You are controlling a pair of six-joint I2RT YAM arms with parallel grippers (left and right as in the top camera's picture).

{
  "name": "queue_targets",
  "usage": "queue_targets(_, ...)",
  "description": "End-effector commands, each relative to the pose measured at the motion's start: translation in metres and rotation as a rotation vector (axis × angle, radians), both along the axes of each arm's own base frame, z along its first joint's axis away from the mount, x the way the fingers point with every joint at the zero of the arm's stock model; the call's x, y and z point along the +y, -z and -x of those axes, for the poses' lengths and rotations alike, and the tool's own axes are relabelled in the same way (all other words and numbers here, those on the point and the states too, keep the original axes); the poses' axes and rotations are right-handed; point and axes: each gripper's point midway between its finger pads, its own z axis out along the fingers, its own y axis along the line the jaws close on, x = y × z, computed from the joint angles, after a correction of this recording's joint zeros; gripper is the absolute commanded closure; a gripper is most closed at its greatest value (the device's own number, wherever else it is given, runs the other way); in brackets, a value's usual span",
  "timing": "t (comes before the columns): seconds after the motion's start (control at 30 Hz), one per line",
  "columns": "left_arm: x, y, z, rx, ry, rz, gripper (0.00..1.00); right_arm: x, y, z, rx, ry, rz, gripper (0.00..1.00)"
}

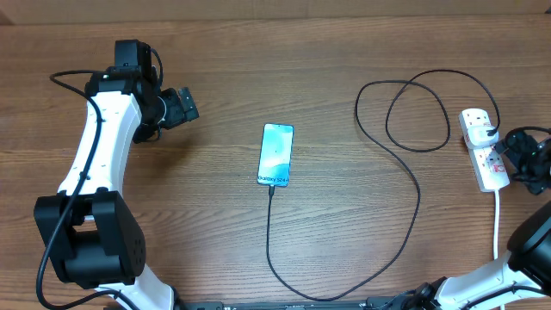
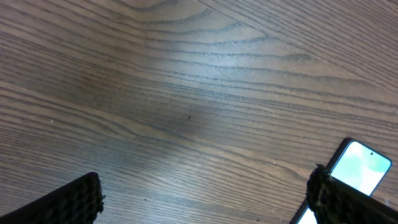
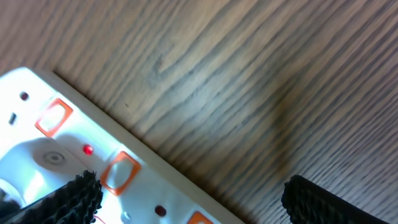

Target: Plug charger to phone and switch on socket

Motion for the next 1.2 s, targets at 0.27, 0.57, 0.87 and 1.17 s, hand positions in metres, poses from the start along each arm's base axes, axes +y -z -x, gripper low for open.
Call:
queue_targets(0.27,0.0006,-0.0026,-0.0022,-0.01,0.022,-0.021,0.0,-0.0009,-0.0102,-0.0039,-0.039,-0.009,0.024,0.04)
queue_targets(0.57,0.0007,-0.0026,-0.0022,-0.01,0.022,-0.021,0.0,-0.0017,-0.0108,-0.0048,-0.043,-0.009,0.027,0.04)
queue_targets(0.87,0.0006,-0.0026,-0.0022,-0.01,0.022,-0.021,0.0,0.0001,-0.0077,-0.0029,-0.038,-0.009,0.022,0.03)
queue_targets(1.17,0.0008,-0.0026,-0.0023,-0.011,0.021,-0.021,0.0,0.0001,-0.0037,-0.0029,-0.047,-0.009,0.031,0.02)
